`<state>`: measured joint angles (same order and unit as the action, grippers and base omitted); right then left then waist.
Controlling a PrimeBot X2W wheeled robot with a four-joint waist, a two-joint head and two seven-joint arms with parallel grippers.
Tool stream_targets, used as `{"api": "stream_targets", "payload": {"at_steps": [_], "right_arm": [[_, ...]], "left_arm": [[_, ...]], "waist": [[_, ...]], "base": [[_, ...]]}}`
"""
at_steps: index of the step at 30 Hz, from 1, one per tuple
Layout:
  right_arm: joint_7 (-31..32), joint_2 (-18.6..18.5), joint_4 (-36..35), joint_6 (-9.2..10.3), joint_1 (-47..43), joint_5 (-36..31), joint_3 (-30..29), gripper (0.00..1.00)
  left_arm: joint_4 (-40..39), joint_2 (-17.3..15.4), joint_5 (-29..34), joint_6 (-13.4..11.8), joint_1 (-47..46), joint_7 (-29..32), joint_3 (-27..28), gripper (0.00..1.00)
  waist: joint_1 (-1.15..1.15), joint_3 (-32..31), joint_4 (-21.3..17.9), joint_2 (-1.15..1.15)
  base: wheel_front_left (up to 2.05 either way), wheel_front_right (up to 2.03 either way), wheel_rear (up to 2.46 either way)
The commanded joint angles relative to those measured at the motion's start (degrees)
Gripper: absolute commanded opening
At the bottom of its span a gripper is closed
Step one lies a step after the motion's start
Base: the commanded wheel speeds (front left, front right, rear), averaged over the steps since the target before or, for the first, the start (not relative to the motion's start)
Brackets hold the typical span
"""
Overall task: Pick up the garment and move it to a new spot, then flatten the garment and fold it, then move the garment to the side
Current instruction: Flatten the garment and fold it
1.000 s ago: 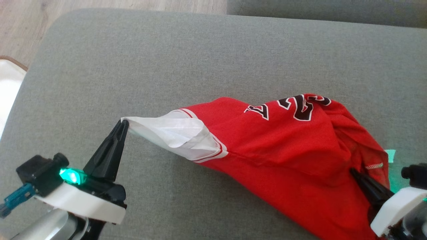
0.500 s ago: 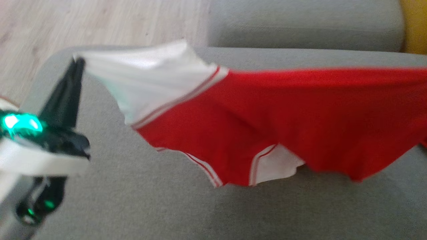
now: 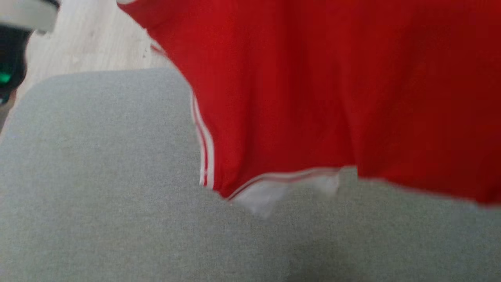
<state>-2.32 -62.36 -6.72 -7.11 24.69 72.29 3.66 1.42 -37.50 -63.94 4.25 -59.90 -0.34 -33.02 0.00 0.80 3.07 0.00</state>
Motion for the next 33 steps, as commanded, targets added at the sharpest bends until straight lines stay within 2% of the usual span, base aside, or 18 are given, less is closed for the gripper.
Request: {"api": "stream_targets", "payload": {"at_steps": [1,4,8,11,14,19,24,29,33], "right_arm": [[1.99,-0.39,1.22,-0.37,3.62,-1.39,2.89,0.0],[6.19,4.81,6.19,-0.37,13.69,-5.85,10.81,0.0],[7.18,12.04,14.41,-0.37,26.67,-11.93,17.51,0.0],[4.34,16.13,20.65,-0.37,35.07,-16.0,20.34,0.0],[0.71,18.3,25.03,-0.37,42.42,-18.79,22.16,0.0],[-2.86,18.15,29.29,-0.37,49.87,-20.49,26.4,0.0],[-3.29,15.8,31.09,-0.37,50.03,-19.56,30.86,0.0],[-6.17,14.66,33.35,-0.37,44.42,-16.73,36.01,0.0],[-8.92,13.45,34.19,-0.37,37.15,-12.63,38.72,0.0]], "left_arm": [[3.04,-1.11,0.33,0.59,-3.88,2.1,0.95,0.0],[11.68,1.54,3.45,1.81,-9.69,4.66,-2.9,0.0],[21.97,5.51,8.78,2.47,-17.79,2.67,-5.7,0.0],[29.07,7.88,13.74,2.47,-23.52,-2.72,-6.57,0.0],[35.15,9.98,17.21,1.58,-29.13,-10.34,-5.46,0.0],[38.76,13.37,19.75,2.12,-32.71,-14.35,-4.22,0.0],[37.36,14.06,22.48,2.78,-30.24,-14.62,-4.84,0.0],[31.95,13.27,23.99,3.12,-20.51,-14.64,-3.5,0.0],[25.06,10.49,24.36,3.21,-8.61,-14.65,-3.82,0.0]], "waist": [[0.0,1.66,-0.2,0.0],[0.0,5.31,-0.11,0.0],[0.0,11.76,0.22,0.0],[0.0,15.46,0.4,0.0],[0.0,18.72,0.47,0.0],[0.0,22.71,1.27,0.0],[0.0,25.71,2.32,0.0],[0.0,26.83,2.92,0.0],[0.0,24.95,2.92,0.0]], "base": [[0.0,0.0,0.0],[0.0,0.0,0.0],[0.0,0.0,0.0],[0.0,0.0,0.0],[0.0,0.0,0.0],[0.0,0.0,0.0],[0.0,0.0,0.0],[0.0,0.0,0.0],[0.0,0.0,0.0]]}}
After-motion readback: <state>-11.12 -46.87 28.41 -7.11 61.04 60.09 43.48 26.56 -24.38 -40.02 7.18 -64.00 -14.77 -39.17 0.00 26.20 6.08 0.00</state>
